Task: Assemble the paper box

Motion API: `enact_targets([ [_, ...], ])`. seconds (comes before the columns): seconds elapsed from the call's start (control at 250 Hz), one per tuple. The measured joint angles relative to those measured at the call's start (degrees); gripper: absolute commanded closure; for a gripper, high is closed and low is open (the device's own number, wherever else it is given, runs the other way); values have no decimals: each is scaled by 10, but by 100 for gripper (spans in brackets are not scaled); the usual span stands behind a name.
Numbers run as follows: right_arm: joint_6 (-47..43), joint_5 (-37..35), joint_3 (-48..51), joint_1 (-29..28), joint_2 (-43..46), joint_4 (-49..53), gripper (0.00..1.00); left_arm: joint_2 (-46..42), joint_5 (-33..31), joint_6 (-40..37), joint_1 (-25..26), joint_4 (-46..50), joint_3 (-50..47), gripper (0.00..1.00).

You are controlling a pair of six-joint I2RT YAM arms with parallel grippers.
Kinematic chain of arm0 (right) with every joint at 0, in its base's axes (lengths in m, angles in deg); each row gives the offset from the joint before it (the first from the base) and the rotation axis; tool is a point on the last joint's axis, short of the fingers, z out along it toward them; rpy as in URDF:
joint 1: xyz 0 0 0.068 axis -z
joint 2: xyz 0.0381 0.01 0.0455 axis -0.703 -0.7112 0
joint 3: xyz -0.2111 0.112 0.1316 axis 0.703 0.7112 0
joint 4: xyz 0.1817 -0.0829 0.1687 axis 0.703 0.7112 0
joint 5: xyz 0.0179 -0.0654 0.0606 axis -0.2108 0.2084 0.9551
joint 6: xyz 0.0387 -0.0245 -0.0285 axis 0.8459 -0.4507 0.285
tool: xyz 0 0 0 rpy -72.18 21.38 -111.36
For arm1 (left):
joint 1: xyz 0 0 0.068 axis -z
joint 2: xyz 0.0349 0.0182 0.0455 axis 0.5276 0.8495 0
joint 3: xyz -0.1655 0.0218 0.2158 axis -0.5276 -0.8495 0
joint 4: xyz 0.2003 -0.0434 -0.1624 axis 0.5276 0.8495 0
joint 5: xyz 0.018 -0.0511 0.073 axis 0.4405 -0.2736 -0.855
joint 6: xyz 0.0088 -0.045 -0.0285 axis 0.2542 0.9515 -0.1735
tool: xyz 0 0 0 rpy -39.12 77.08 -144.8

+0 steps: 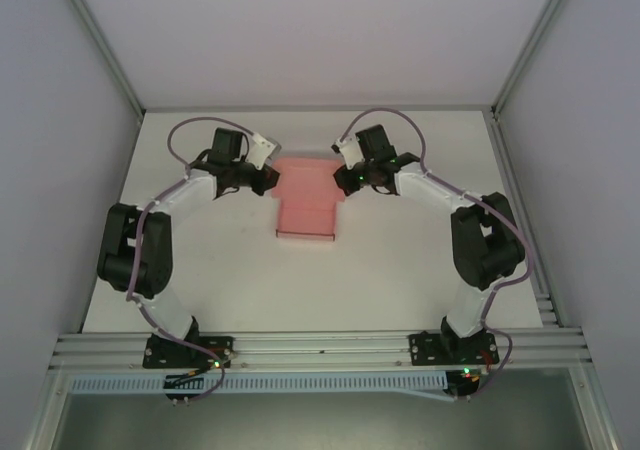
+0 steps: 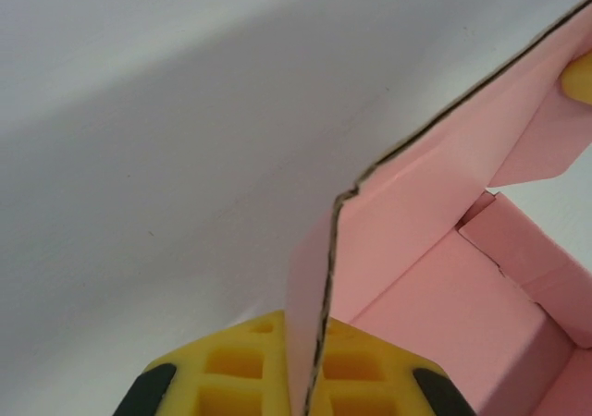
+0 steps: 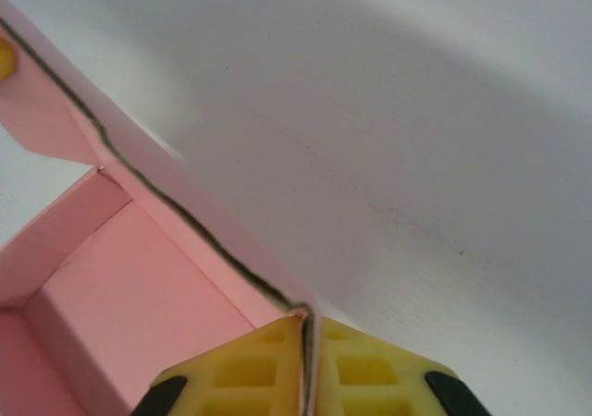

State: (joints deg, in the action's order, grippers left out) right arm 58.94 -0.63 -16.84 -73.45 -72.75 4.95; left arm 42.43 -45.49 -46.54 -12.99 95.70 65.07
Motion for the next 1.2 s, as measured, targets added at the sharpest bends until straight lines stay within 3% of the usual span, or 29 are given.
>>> enact_targets([
  [0.287,101,-154,31,-47,22,-62,100,-69,-159,110,73,-58,-62,100],
  [0.539,221,-250,116,-66,33,-195,100,-72,-266,174,139,-126,-95,100],
  [0.866,254,-348,177,-121,43,-319,100,-83,-342,253,147,-218,-134,100],
  [1.198,254,-413,215,-145,42,-429,100,-74,-361,281,150,-419,-220,100],
])
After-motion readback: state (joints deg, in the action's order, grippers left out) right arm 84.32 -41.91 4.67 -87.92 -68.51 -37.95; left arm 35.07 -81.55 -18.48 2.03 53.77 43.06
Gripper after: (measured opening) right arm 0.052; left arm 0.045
